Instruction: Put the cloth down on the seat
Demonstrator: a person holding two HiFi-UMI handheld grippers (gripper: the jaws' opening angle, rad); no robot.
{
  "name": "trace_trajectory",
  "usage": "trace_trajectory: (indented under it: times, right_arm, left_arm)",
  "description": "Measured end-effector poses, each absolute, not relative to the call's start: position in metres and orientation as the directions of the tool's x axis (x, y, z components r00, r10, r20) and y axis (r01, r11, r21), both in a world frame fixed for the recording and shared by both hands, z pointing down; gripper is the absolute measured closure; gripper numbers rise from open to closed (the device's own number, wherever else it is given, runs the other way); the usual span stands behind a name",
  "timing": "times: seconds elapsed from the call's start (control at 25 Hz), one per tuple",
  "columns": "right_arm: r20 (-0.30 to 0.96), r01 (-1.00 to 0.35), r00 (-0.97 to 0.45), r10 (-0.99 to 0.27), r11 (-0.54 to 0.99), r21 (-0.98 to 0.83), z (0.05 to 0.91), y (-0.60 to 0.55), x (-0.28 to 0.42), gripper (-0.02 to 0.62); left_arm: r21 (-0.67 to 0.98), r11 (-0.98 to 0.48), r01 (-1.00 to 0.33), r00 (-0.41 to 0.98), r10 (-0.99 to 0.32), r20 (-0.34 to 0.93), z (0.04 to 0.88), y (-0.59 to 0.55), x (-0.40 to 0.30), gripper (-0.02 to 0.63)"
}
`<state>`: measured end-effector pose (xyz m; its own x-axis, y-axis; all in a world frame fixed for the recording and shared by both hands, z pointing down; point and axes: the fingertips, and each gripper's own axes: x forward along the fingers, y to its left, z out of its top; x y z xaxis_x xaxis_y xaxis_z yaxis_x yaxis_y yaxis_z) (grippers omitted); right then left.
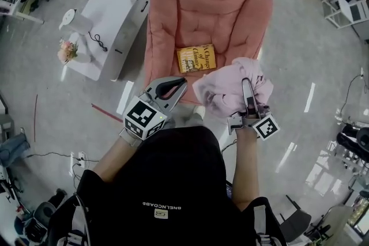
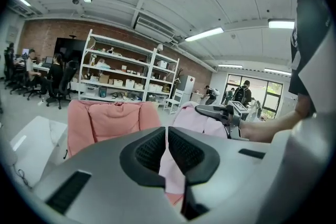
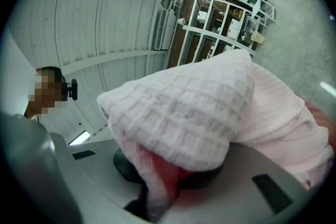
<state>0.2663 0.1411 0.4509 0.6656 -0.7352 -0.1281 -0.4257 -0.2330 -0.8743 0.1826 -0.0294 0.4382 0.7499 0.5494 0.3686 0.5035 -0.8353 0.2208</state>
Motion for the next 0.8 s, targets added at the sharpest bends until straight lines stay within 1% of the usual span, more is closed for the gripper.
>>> trace_trajectory:
  times: [0.32,0.68,0.8]
  right_arm:
    - [-0.012,-0.374,0.583,-0.813,-0.255,-0.892,0.521,0.128,0.293,0.489]
    - [0.161,-0.348,0.454,-0.877,-0.340,-0.874,0.609,0.111,0.309,0.489]
    - [0.196,-0.347,0.397,-0.896,-0.345,-0.872,0.636,0.092,0.311,0.489]
  left_arm:
    - [0.221,-0.897,0.382,0.789,0.441,0.429,0.463,-0.034,0.186,0.589]
    - [0.211,-0.950,0.232,0.824,0.307,0.476,0.482,-0.043,0.174,0.589]
    - [0.214,-0.962,0.172,0.830,0.258,0.494,0.491,-0.059,0.169,0.589]
